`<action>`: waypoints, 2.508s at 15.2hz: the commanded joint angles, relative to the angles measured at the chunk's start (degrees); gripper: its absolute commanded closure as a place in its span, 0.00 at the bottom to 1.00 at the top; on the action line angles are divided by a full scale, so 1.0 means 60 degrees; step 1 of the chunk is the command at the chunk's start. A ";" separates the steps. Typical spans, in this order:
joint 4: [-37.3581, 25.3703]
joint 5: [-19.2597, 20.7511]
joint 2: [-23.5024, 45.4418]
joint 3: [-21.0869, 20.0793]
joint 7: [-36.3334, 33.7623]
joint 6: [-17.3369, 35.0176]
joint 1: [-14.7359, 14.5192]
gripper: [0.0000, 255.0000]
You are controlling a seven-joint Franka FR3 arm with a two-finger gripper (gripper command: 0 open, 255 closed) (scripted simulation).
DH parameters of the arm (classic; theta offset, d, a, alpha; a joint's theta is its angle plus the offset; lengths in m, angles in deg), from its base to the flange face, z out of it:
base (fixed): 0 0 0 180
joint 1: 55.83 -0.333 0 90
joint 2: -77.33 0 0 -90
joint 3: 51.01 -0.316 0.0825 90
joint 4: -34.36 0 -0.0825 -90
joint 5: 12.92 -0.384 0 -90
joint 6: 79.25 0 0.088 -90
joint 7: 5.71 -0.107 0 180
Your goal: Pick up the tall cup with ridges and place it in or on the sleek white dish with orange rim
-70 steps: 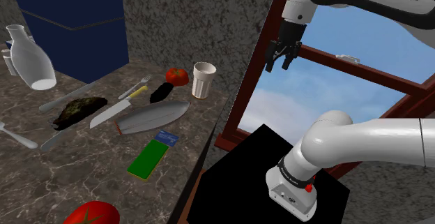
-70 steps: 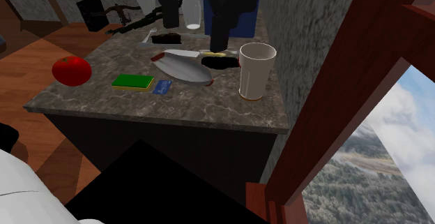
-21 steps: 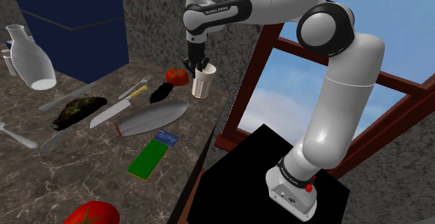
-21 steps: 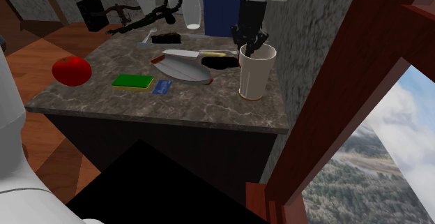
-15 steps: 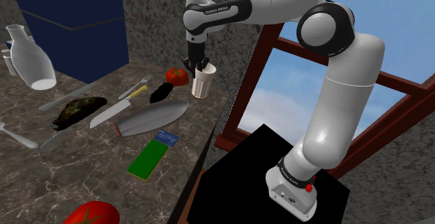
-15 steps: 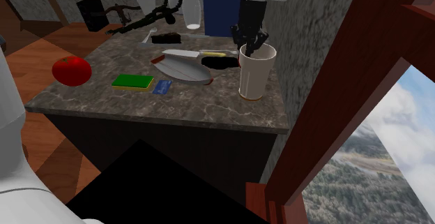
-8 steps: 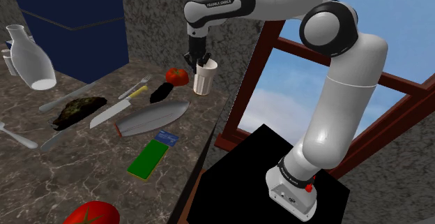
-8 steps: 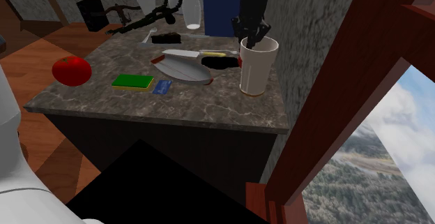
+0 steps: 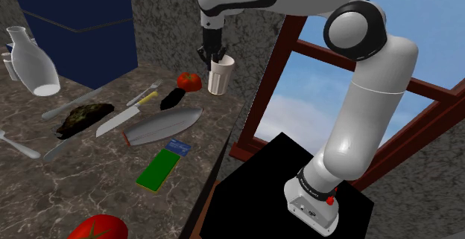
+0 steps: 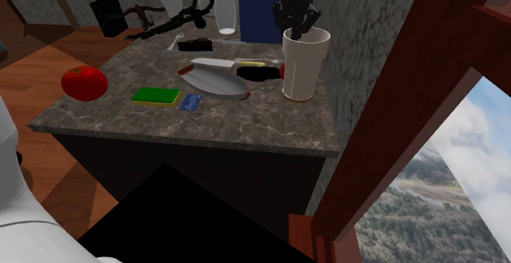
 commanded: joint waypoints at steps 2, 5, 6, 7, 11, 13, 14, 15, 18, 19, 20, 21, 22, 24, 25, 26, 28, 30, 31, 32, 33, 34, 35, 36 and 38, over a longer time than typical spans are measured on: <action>-0.0334 0.0000 -0.0058 0.0005 0.0017 -0.0389 0.0008 1.00; -0.0676 -0.0001 -0.0089 0.0004 0.0020 -0.0762 0.0007 1.00; -0.0796 -0.0001 -0.0095 0.0004 0.0020 -0.0888 0.0006 1.00; -0.0920 -0.0001 -0.0098 0.0004 0.0021 -0.1015 0.0006 1.00; -0.1196 -0.0039 -0.0164 -0.0154 -0.0378 -0.1359 -0.0244 1.00; -0.1275 -0.0078 -0.0193 -0.0312 -0.0783 -0.1466 -0.0496 1.00; -0.1334 -0.0097 -0.0193 -0.0392 -0.0986 -0.1524 -0.0622 1.00; -0.1407 -0.0115 -0.0183 -0.0472 -0.1191 -0.1585 -0.0748 1.00; -0.1706 -0.0164 -0.0095 -0.0710 -0.1807 -0.1786 -0.1133 1.00; -0.1834 -0.0177 -0.0045 -0.0790 -0.2014 -0.1859 -0.1261 1.00; -0.1976 -0.0189 0.0016 -0.0866 -0.2221 -0.1937 -0.1394 1.00; -0.2134 -0.0198 0.0087 -0.0943 -0.2428 -0.2018 -0.1526 1.00; -0.2308 -0.0206 0.0170 -0.1018 -0.2636 -0.2103 -0.1662 1.00; -0.2707 -0.0213 0.0369 -0.1165 -0.3053 -0.2289 -0.1938 1.00; -0.2934 -0.0212 0.0488 -0.1239 -0.3262 -0.2390 -0.2077 1.00; -0.3181 -0.0209 0.0619 -0.1307 -0.3470 -0.2497 -0.2224 1.00; -0.3742 -0.0192 0.0925 -0.1438 -0.3887 -0.2735 -0.2525 1.00; -0.4409 -0.0157 0.1297 -0.1563 -0.4303 -0.3012 -0.2842 1.00; -0.4792 -0.0134 0.1513 -0.1619 -0.4510 -0.3170 -0.3011 1.00; -0.4940 -0.0125 0.1596 -0.1637 -0.4584 -0.3231 -0.3074 1.00; -0.4720 -0.0135 0.1539 -0.1633 -0.4572 -0.3068 -0.3061 1.00; -0.4503 -0.0143 0.1483 -0.1632 -0.4561 -0.2907 -0.3048 1.00; -0.4307 -0.0149 0.1441 -0.1631 -0.4550 -0.2754 -0.3036 1.00; -0.4114 -0.0155 0.1399 -0.1629 -0.4540 -0.2602 -0.3024 1.00; -0.3748 -0.0165 0.1329 -0.1626 -0.4520 -0.2307 -0.3004 1.00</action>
